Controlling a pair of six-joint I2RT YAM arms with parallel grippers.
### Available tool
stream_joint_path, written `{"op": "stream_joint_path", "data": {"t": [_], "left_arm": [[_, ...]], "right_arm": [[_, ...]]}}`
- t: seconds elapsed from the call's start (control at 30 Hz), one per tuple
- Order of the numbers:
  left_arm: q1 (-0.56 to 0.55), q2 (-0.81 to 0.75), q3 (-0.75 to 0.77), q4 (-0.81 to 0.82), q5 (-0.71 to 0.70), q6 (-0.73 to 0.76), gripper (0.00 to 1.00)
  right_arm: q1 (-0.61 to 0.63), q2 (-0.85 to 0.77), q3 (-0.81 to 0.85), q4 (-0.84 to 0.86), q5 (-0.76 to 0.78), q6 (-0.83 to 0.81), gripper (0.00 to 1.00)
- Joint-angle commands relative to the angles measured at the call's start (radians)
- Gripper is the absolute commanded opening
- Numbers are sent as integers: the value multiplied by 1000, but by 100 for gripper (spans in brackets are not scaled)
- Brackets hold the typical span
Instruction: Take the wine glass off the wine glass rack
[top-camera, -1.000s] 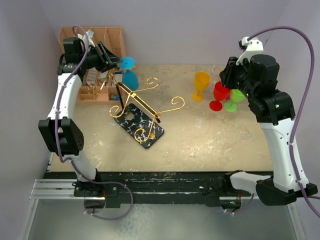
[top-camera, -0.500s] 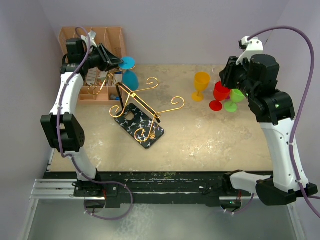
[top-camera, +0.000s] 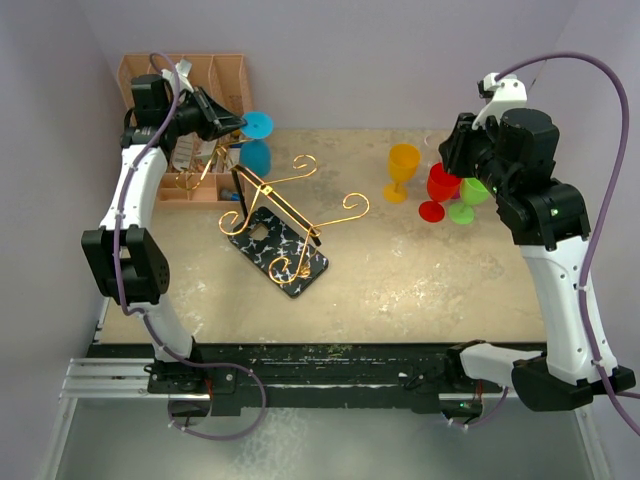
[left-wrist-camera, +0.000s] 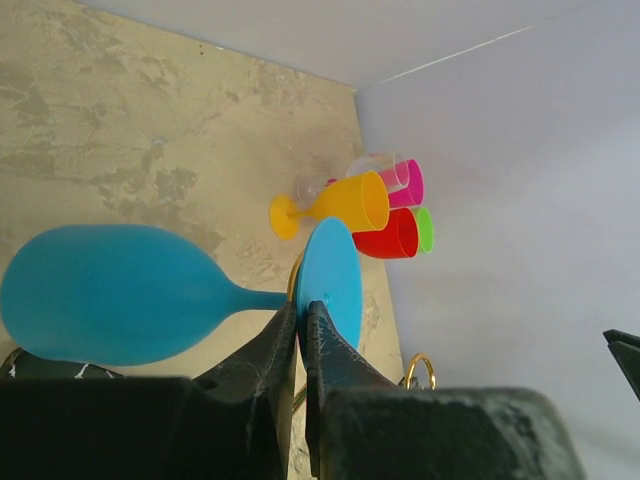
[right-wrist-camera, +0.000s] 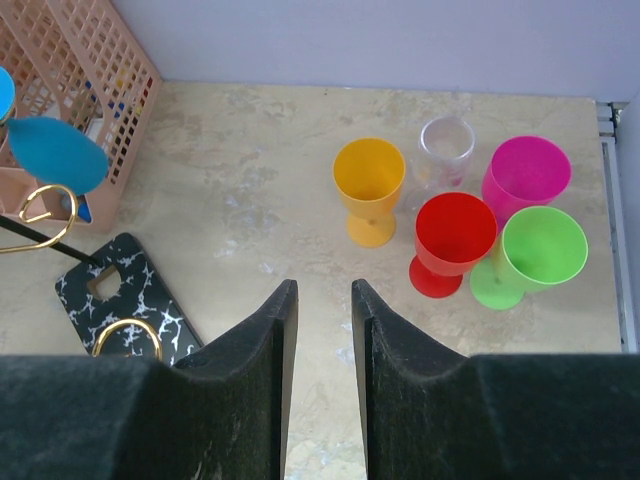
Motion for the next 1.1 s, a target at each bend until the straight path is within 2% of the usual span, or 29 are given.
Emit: {"op": "stream_joint_path", "data": {"t": [0.0, 0.37, 0.53, 0.83, 1.07], "left_arm": [[3, -50, -13, 121, 62, -82, 9], [3, -58, -101, 348, 174, -323, 0], [6, -62, -183, 531, 220, -469, 0], [18, -123, -231, 516, 222, -463, 0], [79, -214, -224, 286, 104, -289, 0]], "right_arm": [[2, -28, -1, 55, -4, -6, 31], [2, -41, -6, 65, -1, -6, 31], [2, -45, -8, 67, 4, -6, 31], [2, -52, -13, 73, 6, -6, 31], [2, -55, -19, 83, 5, -3, 31]]}}
